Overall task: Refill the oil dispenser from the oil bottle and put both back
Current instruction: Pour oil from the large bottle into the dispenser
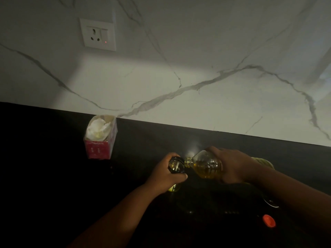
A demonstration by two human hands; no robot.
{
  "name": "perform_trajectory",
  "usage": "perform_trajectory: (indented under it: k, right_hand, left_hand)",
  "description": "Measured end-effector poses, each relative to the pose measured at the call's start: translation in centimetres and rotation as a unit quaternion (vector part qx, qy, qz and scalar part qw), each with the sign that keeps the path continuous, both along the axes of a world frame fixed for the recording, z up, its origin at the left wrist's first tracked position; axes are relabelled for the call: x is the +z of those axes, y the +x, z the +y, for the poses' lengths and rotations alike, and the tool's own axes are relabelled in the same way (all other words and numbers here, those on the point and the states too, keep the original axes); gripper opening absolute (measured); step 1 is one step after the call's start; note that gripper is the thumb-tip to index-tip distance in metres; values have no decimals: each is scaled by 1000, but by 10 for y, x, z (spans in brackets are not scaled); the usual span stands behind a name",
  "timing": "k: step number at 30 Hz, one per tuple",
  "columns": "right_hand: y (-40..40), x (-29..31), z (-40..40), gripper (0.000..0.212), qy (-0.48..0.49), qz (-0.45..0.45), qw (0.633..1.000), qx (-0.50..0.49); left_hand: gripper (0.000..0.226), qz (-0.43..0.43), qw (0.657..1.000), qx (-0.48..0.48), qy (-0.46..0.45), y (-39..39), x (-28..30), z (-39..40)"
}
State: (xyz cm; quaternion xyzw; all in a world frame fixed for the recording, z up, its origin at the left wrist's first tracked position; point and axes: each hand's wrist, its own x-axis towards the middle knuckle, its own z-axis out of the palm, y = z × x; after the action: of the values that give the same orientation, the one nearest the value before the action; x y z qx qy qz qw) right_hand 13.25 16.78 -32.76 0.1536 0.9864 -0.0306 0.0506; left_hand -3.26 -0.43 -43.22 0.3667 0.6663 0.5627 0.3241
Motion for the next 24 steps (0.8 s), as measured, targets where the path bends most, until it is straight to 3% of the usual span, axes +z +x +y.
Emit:
perform_trajectory:
  k: [24]
  right_hand:
    - [-2,7,-6,82,-17,-5,1000,-7]
  left_hand:
    - [59,-3,1000,-5,-12,-2,0,2]
